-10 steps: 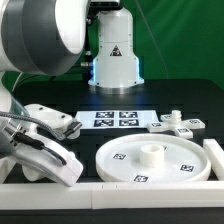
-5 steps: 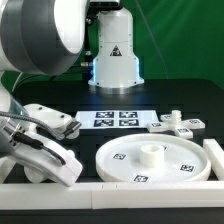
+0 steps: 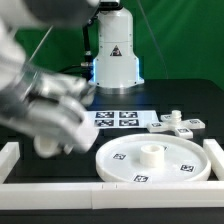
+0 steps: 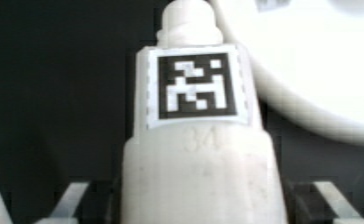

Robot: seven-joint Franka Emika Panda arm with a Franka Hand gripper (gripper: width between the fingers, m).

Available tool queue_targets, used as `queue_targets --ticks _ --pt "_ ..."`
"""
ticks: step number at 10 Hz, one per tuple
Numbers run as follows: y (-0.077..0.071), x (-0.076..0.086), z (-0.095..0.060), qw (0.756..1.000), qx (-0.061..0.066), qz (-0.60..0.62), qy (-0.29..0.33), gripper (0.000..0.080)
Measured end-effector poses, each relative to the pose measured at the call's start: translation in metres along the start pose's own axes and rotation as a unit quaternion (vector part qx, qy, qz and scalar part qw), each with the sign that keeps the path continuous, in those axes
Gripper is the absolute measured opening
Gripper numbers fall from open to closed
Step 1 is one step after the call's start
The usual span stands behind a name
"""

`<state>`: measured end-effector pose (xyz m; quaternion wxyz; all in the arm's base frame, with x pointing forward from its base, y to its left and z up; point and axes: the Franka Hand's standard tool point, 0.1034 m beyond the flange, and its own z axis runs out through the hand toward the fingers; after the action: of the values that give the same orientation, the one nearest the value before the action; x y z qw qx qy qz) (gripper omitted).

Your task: Assemble round table

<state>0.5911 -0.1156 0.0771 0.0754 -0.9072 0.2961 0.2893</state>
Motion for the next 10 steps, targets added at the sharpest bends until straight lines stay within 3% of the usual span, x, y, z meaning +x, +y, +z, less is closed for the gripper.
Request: queue_targets --ticks 1,2,3,6,7,8,9,10 --pt "0.001 -0.013 0.001 1.0 0.003 0.004 0.0 0.0406" --pt "-0.006 -0.011 -0.002 0.999 0.005 0.001 0.036 0.0406" --pt "-0.008 -0.016 -0.001 0.998 -0.007 -0.006 0.055 0.0406" --pt "-0.02 -0.008 -0.003 0.988 0.012 -0.014 0.156 0.0406" --pt "-0.032 -0.005 -0.009 0.978 0.021 -0.005 0.206 0.0406" --pt "-0.054 -0.029 -0.01 0.965 0.026 -0.011 0.26 0.0406" --pt "-0.065 -0.061 -0.001 0.958 0.027 -0.019 0.286 0.0406" --pt "-0.068 -0.072 0.004 0.952 0.027 -0.018 0.304 0.0406"
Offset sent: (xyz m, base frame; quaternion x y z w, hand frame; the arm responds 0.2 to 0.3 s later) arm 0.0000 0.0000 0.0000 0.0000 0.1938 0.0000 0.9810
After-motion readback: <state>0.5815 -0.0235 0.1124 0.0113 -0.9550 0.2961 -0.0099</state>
